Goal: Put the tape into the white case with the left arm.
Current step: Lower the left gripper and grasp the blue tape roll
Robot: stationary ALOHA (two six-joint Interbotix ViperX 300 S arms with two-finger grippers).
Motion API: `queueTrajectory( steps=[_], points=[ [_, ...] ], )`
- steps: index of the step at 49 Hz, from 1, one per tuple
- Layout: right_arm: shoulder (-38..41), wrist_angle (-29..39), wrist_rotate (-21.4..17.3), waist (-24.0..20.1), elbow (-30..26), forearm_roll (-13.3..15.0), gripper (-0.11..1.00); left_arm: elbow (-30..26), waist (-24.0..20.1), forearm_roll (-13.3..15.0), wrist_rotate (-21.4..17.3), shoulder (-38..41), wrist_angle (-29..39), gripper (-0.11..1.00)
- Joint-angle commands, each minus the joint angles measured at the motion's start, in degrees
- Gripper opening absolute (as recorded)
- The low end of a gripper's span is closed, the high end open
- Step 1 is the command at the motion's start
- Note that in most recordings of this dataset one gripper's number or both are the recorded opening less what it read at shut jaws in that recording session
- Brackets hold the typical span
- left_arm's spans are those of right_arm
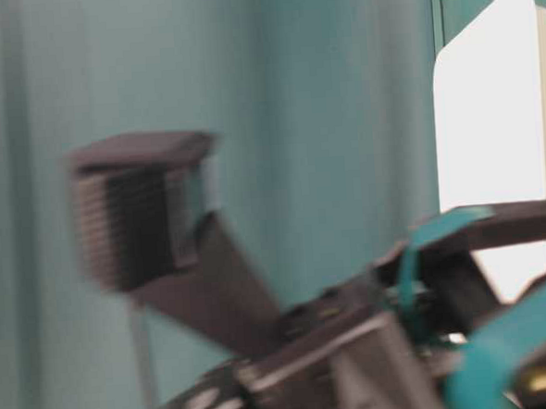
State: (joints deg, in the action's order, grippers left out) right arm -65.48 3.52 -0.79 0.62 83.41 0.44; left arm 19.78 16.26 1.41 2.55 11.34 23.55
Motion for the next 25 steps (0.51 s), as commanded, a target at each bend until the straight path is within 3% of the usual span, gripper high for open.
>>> queueTrajectory(
  steps=[1, 25],
  points=[
    [0.35, -0.53, -0.09, 0.0, -0.62, 0.0, -0.1, -1.58, -0.09, -0.09, 0.0, 0.62, -0.53, 0.74],
    [0.35, -0.53, -0.09, 0.0, -0.53, 0.0, -0.1, -2.02, 0.0, -0.09, -0.18, 6.68, -5.01, 0.74]
  ],
)
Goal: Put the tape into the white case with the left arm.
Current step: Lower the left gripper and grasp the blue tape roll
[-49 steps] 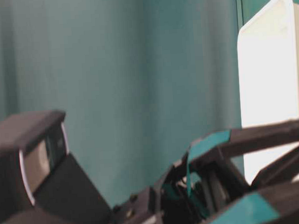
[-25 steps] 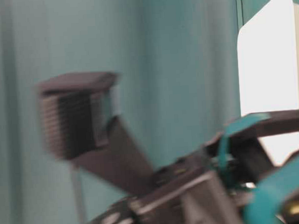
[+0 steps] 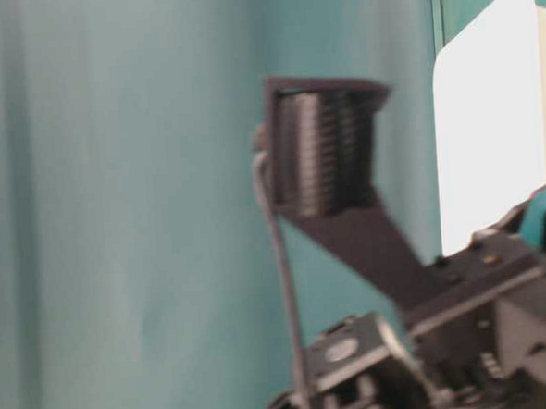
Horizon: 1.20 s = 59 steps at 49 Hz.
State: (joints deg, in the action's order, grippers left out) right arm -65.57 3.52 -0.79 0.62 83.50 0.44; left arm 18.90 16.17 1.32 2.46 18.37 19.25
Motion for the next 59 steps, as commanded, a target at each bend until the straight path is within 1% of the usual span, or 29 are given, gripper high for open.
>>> queueTrajectory(
  steps=[1, 16, 24, 26, 31, 33, 47, 52, 59],
  points=[
    [0.44, -0.53, -0.09, 0.0, -0.62, 0.0, -0.1, -1.14, 0.09, 0.0, -0.09, -0.09, -0.7, 0.74],
    [0.44, -0.53, -0.09, 0.0, -0.62, 0.09, -0.1, -0.97, 0.18, -0.09, -0.18, 0.7, -0.7, 0.74],
    [0.44, -0.53, -0.09, 0.0, -0.62, 0.0, -0.1, -1.23, 0.18, -0.09, -0.26, 0.7, -0.7, 0.67],
    [0.44, -0.53, -0.09, 0.0, -0.62, 0.09, -0.1, -1.23, 0.18, -0.09, -0.18, 0.79, -0.62, 0.61],
    [0.44, -0.53, -0.09, 0.0, -0.62, 0.0, -0.1, -1.23, 0.35, -0.09, -0.18, 0.7, -0.35, 0.33],
    [0.44, -0.53, -0.09, 0.09, -0.62, 0.0, -0.1, -1.23, 0.44, -0.09, -0.26, 0.62, -0.26, 0.26],
    [0.44, -0.53, -0.09, 0.0, -0.62, 0.0, -0.1, -1.14, 0.88, -0.18, 0.0, -0.88, 0.0, 0.26],
    [0.44, -0.62, -0.09, 0.0, -0.62, 0.0, -0.1, -1.32, 1.41, -0.09, 0.09, -2.37, 1.93, 0.26],
    [0.44, -0.53, -0.09, 0.0, -0.62, 0.0, -0.1, -1.93, 2.2, -0.09, 0.26, -6.59, 6.24, 0.26]
  ],
)
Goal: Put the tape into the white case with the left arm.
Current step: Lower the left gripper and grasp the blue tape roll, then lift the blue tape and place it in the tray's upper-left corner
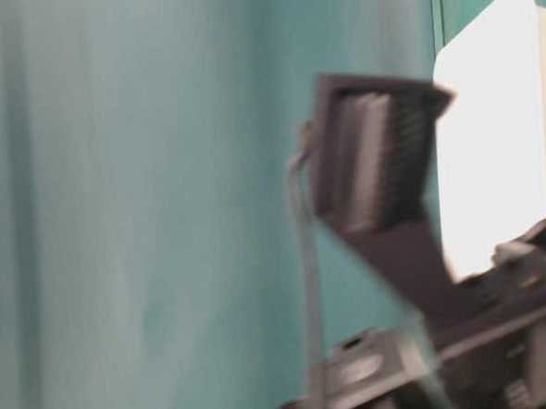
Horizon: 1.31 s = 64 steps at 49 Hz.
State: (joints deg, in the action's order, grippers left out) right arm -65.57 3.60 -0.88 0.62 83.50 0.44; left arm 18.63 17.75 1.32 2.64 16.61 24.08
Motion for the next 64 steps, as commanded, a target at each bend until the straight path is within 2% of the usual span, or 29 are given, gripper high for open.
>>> queueTrajectory(
  steps=[1, 14, 23, 35, 48, 64],
  points=[
    [0.44, -0.62, 0.0, 0.09, -0.62, 0.0, -0.1, -1.85, 0.7, -0.09, 0.09, -5.36, 1.76, 0.26],
    [0.44, -0.62, 0.0, 0.0, -0.62, 0.0, -0.1, -1.93, 1.14, -0.09, 0.0, -9.49, 3.52, 0.26],
    [0.44, -0.62, 0.0, 0.0, -0.62, 0.0, -0.1, -1.76, -1.58, -0.18, -0.26, -9.49, 4.22, 0.26],
    [0.44, -0.62, 0.0, 0.0, -0.62, 0.09, -0.1, -0.53, -9.4, -0.18, -0.44, -10.72, 7.38, 0.26],
    [0.35, -0.62, 0.0, 0.0, -0.53, 0.0, -0.1, 0.79, -20.3, -0.18, -0.7, -13.45, 7.47, 0.26],
    [0.35, -0.62, 0.0, 0.09, -0.44, 0.09, -0.1, 2.55, -30.94, -0.18, -7.03, -13.45, 7.38, 0.26]
  ],
)
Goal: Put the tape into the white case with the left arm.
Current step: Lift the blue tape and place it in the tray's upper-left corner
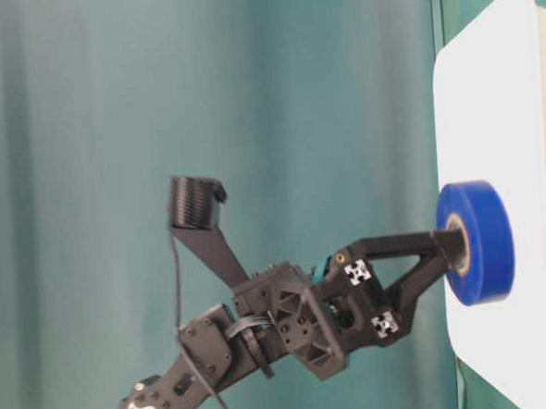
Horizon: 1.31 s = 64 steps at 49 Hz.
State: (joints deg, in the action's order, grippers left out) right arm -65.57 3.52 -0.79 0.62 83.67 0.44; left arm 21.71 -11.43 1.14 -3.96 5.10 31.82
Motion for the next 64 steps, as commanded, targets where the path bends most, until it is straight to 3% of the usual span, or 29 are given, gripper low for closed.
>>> queueTrajectory(
  steps=[1, 14, 34, 64],
  points=[
    [0.35, -0.62, -0.09, 0.0, -0.62, 0.09, -0.1, -0.53, -2.37, 0.0, -0.62, -1.93, -0.35, 0.26],
    [0.35, -0.53, -0.09, 0.0, -0.62, 0.0, -0.1, 1.23, -9.93, -0.09, -2.9, -2.02, -0.97, 0.26],
    [0.26, -0.53, -0.09, 0.09, -0.62, 0.0, -0.1, 4.39, -18.19, -0.09, -4.92, -2.2, -3.78, 0.26],
    [0.26, -0.53, -0.09, 0.09, -0.62, 0.0, -0.1, 6.33, -20.21, 0.0, -7.47, -1.93, -8.61, 0.27]
  ],
)
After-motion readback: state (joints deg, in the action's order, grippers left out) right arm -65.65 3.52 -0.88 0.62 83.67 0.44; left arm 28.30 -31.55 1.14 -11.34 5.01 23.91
